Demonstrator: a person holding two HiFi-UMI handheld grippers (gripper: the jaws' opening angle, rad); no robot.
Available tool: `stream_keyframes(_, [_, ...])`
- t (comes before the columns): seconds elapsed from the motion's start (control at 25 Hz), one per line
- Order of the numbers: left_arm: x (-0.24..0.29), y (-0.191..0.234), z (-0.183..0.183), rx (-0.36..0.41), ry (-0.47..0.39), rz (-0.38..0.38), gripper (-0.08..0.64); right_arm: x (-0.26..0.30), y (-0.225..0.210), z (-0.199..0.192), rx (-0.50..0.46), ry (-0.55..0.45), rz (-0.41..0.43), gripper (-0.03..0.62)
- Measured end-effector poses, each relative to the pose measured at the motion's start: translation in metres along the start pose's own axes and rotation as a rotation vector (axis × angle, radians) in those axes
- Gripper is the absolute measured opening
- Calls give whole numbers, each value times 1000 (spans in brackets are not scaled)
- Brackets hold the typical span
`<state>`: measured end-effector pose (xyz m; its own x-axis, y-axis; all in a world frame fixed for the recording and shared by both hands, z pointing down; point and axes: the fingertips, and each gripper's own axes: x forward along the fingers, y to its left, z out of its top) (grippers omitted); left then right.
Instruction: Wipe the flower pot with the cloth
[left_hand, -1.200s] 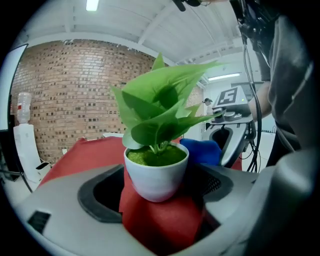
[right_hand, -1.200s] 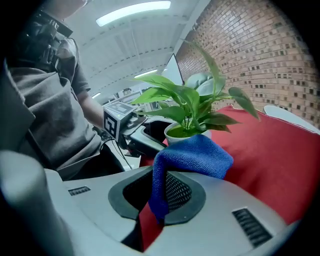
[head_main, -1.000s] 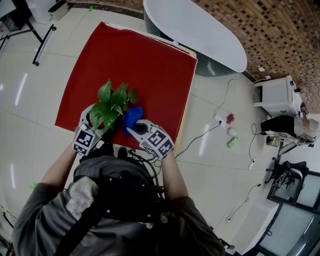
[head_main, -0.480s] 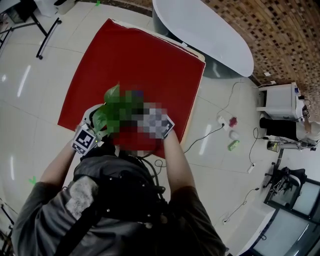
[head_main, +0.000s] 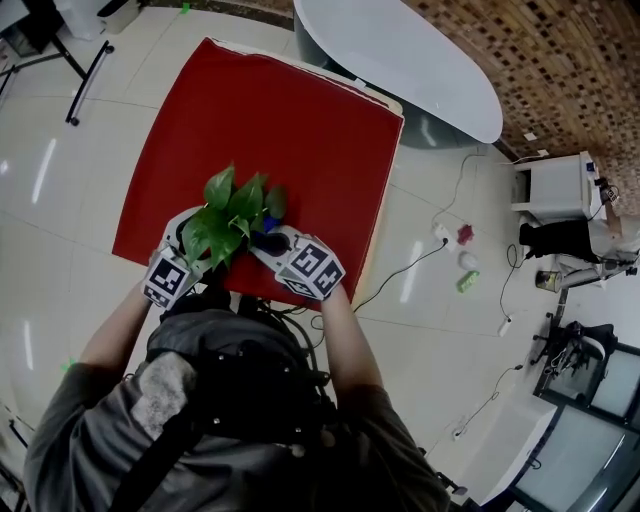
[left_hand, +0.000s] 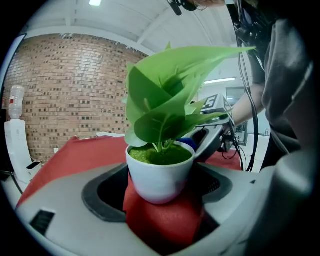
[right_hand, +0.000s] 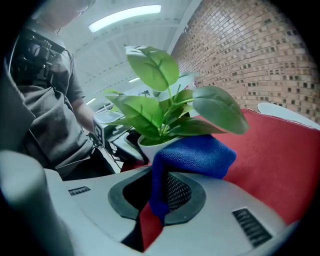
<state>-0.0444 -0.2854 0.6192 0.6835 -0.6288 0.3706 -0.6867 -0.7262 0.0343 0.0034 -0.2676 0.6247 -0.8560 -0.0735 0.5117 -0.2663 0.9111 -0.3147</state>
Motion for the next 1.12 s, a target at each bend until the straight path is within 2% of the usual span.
stream_keyframes(0.2, [-3, -8, -4, -6, 2, 15, 439, 6, 35, -11, 44, -49, 0, 64])
stream_keyframes(0.44, [-5, -14, 3, 24, 27, 34, 443, -13, 41, -11, 82, -98, -80, 64])
stream_keyframes(0.52, [-13, -15, -1, 22, 38, 59, 443, -22, 45, -16, 82, -98, -102, 64])
stream_keyframes(0.68, [-40, -20, -16, -27, 48, 139, 443, -52, 54, -24, 87, -140, -178, 64])
stream_keyframes(0.76, [-59, -24, -18, -84, 20, 200, 443, -77, 58, -24, 89, -199, -239, 64])
stream_keyframes(0.88, [-89, -26, 2, -164, -63, 294, 437, -127, 62, -8, 81, -325, -354, 64])
stream_keyframes(1.04, [-121, -27, 51, -131, -156, 418, 412, -194, 68, 20, 22, -470, -469, 64])
stream_keyframes(1.12, [-135, -34, 87, -109, -229, 457, 300, -220, 75, 35, -15, -530, -495, 64])
